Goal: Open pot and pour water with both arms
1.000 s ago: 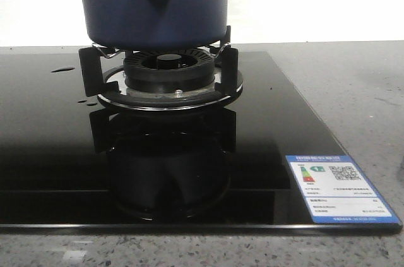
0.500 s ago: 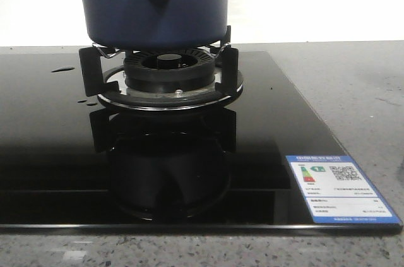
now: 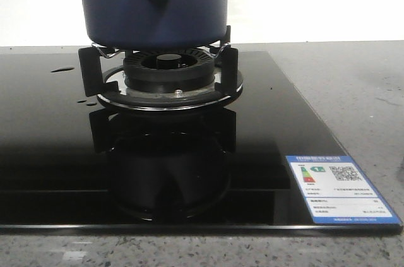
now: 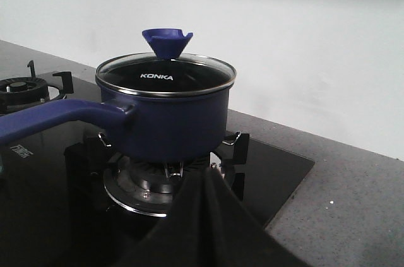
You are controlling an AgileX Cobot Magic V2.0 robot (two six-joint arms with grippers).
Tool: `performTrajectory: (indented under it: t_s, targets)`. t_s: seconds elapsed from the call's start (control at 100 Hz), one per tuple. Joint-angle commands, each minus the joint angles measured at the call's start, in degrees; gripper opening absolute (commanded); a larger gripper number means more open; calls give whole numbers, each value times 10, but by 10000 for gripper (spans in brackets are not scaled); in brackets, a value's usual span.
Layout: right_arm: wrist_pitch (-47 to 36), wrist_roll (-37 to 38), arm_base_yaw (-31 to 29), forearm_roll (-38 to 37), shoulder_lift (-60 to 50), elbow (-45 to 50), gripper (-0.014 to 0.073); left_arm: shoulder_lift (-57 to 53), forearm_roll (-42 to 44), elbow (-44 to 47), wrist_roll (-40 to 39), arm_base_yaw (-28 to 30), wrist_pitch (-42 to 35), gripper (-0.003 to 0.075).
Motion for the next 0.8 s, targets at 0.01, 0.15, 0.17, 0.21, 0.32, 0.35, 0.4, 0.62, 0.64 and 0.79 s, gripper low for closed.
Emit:
performTrajectory:
  t_s: [0.01, 0.15, 0.17, 0.21, 0.32, 0.35, 0.4, 0.62, 0.64, 0.79]
  targets:
    - [16, -6, -2, -9, 1, -15, -66, -15, -2, 20, -7, 1, -25, -19]
    - [16, -6, -2, -9, 1, -15, -66, -15, -3, 20, -7, 1, -25, -19]
    - [16, -6, -2, -9, 1, -15, -66, -15, -3, 20, -7, 1, -25, -19]
    - [16, -6, -2, -9, 1, -15, -66, -15, -3, 20, -7, 1, -25, -19]
    - [16, -6, -2, -9, 1, -15, -66, -15, -3, 20, -7, 1, -25, -19]
    - [16, -6, -2, -9, 1, -15, -66, -15, -3, 20, -7, 1, -25, -19]
    - [16, -6, -2, -9, 1, -15, -66, -15, -3, 20, -7, 1, -25, -19]
    - [26, -6, -2, -9, 1, -14, -66, -15, -3, 20, -7, 1, -25, -19]
    - [34, -6, -2, -9, 1, -12, -66, -15, -3, 20, -7, 1, -25, -19]
    - [112, -6, -2, -9, 1, -1, -66, -15, -3, 20, -7, 1, -25, -19]
